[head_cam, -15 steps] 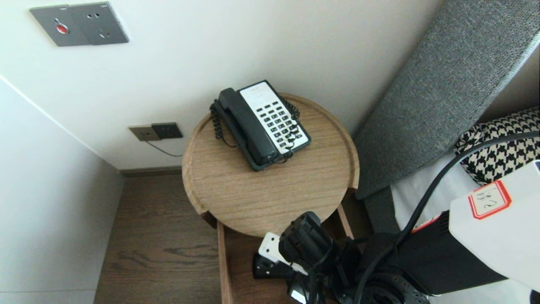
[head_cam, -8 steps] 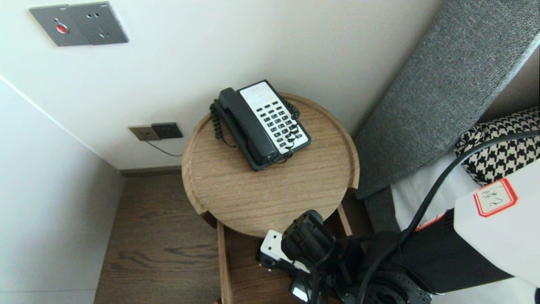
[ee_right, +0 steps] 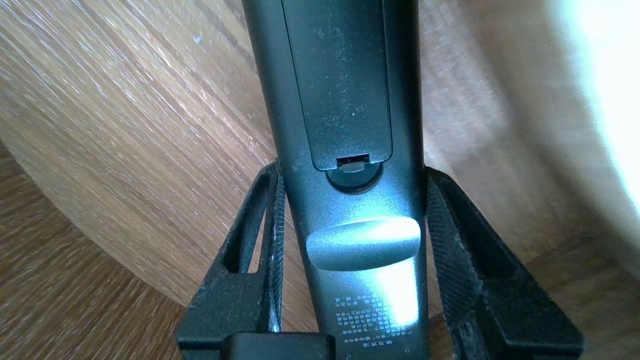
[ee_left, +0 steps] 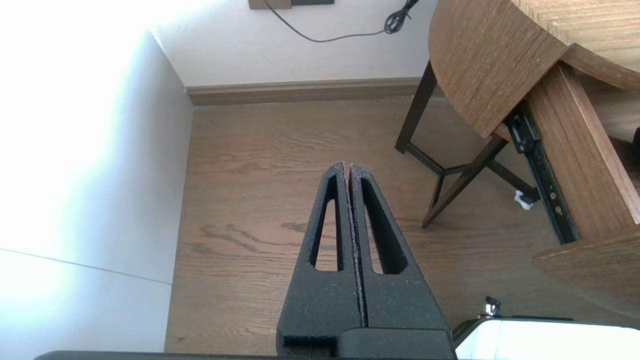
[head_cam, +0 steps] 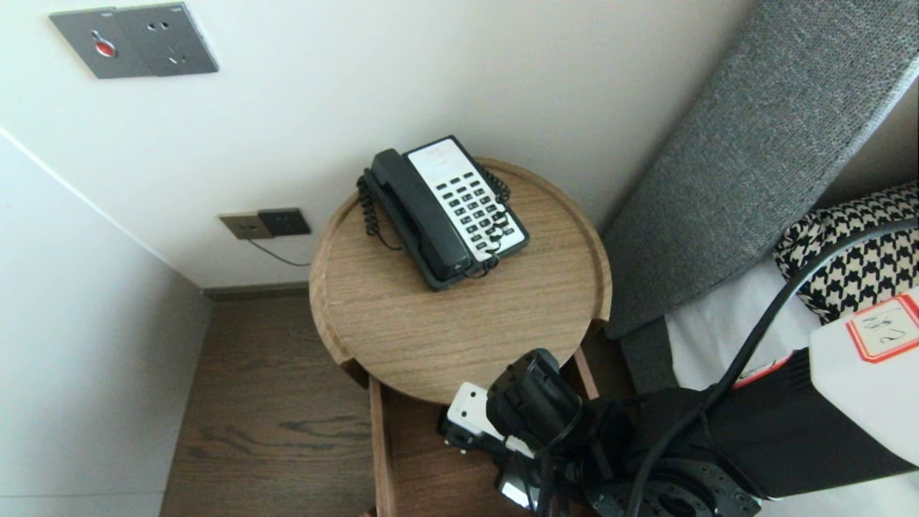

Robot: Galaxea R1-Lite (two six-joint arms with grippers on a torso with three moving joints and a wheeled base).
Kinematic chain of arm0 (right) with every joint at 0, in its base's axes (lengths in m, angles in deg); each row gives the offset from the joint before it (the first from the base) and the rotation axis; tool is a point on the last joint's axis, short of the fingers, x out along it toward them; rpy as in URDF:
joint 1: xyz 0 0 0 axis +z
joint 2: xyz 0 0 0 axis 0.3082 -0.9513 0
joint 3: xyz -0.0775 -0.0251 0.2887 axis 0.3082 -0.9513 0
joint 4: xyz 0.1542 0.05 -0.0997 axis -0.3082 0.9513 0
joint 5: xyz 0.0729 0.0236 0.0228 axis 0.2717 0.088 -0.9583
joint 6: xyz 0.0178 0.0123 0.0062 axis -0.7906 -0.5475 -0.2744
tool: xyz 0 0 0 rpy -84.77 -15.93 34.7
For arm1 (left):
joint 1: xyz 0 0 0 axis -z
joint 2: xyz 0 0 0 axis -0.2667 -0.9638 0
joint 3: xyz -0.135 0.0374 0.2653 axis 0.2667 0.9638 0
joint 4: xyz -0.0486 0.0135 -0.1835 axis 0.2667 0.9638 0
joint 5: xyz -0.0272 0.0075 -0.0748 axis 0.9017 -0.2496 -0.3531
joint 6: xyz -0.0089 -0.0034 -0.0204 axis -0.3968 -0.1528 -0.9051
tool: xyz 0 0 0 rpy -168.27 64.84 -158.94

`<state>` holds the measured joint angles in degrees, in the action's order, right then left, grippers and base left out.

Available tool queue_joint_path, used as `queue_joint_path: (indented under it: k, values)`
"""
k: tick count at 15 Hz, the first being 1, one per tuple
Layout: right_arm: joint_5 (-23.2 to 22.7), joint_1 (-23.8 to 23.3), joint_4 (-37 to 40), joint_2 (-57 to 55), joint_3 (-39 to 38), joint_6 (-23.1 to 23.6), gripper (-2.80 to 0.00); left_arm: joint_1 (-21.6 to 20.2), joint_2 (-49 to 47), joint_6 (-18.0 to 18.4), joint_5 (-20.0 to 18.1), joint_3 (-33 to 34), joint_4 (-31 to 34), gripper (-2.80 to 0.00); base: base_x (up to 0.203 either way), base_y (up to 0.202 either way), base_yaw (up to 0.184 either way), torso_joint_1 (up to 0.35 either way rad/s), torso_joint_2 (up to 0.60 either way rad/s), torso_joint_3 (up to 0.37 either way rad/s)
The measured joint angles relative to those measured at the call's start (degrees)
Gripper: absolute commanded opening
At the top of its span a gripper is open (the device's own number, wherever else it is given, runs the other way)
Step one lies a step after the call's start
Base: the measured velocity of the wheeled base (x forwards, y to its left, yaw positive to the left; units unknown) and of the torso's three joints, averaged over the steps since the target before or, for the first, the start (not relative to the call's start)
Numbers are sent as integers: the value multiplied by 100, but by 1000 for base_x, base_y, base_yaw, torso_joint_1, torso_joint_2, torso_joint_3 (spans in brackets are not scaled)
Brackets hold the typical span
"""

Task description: Take the remote control out of the drawer one by one and place them on the table

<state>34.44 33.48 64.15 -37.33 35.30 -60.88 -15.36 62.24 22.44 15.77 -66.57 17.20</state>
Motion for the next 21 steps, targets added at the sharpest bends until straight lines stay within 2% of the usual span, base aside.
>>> queue_joint_path:
  k: [5, 14, 21]
  values:
    - [15, 66, 22, 254, -19, 45, -280, -3, 0, 2, -2, 0, 0, -280, 0, 0, 0, 0, 0, 0]
    - [-3, 619, 56, 749, -209, 122, -280, 0, 0, 1, 1, 0, 0, -280, 0, 0, 0, 0, 0, 0]
    - [-51, 747, 34, 698, -463, 135, -280, 2, 0, 2, -1, 0, 0, -280, 0, 0, 0, 0, 0, 0]
